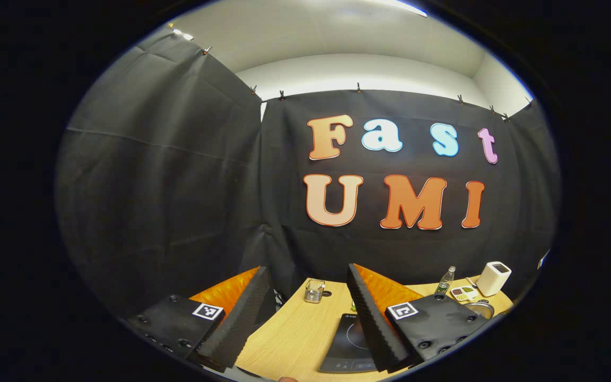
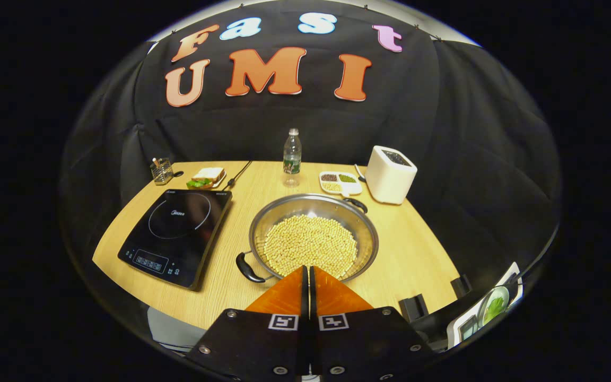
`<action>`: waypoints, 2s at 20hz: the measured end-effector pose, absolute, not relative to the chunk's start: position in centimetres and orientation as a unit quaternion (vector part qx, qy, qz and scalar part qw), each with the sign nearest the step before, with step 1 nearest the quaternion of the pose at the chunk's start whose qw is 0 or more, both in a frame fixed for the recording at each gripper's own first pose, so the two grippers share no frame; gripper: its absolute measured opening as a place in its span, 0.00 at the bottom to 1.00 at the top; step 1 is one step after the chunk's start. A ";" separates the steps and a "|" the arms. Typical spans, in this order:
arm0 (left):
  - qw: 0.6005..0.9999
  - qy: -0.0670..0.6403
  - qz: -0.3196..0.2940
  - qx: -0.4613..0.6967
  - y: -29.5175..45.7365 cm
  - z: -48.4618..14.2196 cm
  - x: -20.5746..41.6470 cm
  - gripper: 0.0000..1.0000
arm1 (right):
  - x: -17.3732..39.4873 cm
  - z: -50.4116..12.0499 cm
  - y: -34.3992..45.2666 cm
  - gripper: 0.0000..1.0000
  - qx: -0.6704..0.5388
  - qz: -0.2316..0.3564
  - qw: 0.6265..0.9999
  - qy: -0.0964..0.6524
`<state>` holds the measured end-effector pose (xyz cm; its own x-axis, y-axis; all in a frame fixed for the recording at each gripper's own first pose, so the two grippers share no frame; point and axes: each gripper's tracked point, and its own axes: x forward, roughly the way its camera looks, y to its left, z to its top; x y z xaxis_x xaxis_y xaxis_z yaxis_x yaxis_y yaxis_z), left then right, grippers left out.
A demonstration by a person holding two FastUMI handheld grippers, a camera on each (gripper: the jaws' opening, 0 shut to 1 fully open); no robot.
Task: First push the handle of the pot to place it horizontally, then grasp the pot with both hands and set it on the induction cooktop.
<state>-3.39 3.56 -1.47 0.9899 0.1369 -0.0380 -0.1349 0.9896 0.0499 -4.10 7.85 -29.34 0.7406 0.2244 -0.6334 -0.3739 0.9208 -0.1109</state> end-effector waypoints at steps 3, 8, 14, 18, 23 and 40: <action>0.997 0.024 0.075 0.023 3.8 -2.1 -3.1 0.97 | -4.3 -32.4 8.4 0.00 -0.119 0.166 0.913 0.354; 0.996 0.028 0.084 0.026 4.2 -2.6 -3.1 0.97 | -4.8 -36.5 9.5 0.00 -0.142 0.177 0.888 0.399; 0.993 0.035 0.104 0.030 5.1 -3.5 -3.0 0.97 | -4.4 -39.8 11.4 0.00 -0.171 0.199 0.865 0.427; 0.992 0.034 0.120 0.033 5.7 -3.6 -2.9 0.97 | -3.8 -40.9 12.2 0.00 -0.198 0.207 0.852 0.437; 0.990 0.028 0.130 0.041 6.3 -3.5 -2.7 0.97 | -3.0 -41.3 14.7 0.00 -0.215 0.230 0.843 0.437; 0.986 0.037 0.158 0.040 7.7 -4.7 -2.4 0.97 | -1.0 -41.5 20.4 0.00 -0.180 0.248 0.842 0.444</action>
